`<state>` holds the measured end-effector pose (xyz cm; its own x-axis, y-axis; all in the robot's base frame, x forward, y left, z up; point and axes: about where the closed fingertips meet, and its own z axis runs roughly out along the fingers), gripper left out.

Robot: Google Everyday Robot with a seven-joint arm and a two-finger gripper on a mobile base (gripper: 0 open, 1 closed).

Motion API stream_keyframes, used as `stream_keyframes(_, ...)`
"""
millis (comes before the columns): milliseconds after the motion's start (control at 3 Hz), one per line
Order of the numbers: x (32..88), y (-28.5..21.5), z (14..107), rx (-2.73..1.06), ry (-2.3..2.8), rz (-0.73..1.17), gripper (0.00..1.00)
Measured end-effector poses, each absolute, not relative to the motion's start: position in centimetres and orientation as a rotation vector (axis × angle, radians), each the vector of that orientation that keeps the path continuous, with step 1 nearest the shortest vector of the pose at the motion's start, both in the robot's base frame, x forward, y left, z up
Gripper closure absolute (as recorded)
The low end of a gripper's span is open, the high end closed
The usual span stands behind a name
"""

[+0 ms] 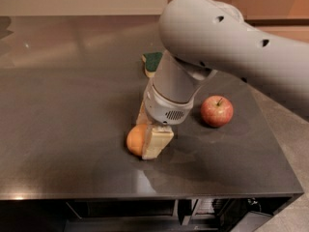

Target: Move orange near apple

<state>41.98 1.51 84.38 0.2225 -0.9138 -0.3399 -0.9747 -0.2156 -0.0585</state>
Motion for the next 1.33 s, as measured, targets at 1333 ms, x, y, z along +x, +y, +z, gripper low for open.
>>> stream_keyframes(1333, 48.3, -5.5, 88.0, -2.096, 1.998, 0.189, 1.00)
